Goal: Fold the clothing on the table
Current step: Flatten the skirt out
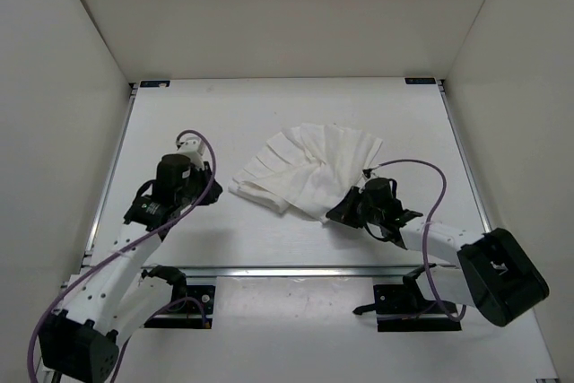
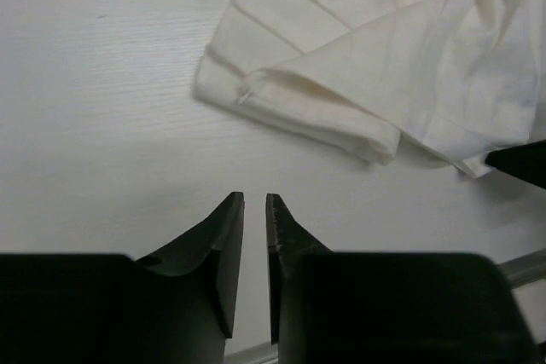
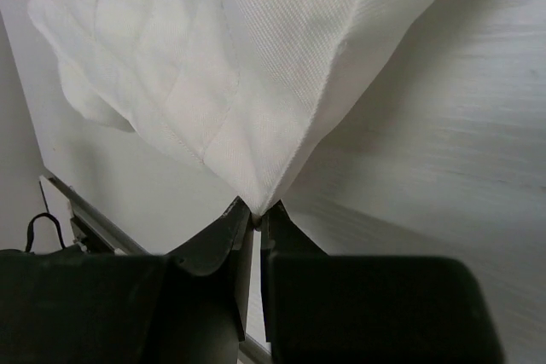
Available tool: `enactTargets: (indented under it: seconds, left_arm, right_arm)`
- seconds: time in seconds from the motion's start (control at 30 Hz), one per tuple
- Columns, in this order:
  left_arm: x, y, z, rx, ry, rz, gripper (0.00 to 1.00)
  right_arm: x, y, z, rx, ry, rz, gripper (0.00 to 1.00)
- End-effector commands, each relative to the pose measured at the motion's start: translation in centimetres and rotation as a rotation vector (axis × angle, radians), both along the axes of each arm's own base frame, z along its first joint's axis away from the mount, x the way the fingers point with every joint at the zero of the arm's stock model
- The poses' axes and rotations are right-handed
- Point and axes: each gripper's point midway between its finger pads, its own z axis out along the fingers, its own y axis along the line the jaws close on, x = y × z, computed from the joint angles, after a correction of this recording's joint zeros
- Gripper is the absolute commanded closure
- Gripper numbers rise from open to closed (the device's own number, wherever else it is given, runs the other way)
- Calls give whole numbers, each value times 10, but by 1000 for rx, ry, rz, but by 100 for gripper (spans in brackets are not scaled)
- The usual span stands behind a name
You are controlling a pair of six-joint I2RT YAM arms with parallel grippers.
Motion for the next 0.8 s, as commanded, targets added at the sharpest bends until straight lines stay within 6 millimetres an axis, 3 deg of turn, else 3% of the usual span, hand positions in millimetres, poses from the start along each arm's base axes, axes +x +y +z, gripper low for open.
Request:
enactTargets:
  seconds: [0.0, 0.07, 0.13, 0.37, 0.57, 0.77]
  left_arm:
    - [14, -56, -1, -214, -28, -128, 77]
    - [15, -73, -28, -254, 23, -129, 77]
    - [15, -76, -50, -284, 67, -102, 68]
    - [22, -87, -61, -485, 68, -2, 42]
    - [34, -95, -62, -558, 56, 52, 41]
    - [37, -99, -84, -553, 125, 78, 43]
  right_arm:
    - [-15, -20, -12, -66, -11, 37, 100]
    - [-14, -23, -11, -63, -17, 34, 100]
    - [-15, -24, -10, -61, -23, 39, 100]
    - [-13, -31, -6, -77, -76, 38, 100]
    - [-17, -35, -7, -50, -81, 23, 100]
    - [-18, -38, -7, -55, -97, 29, 100]
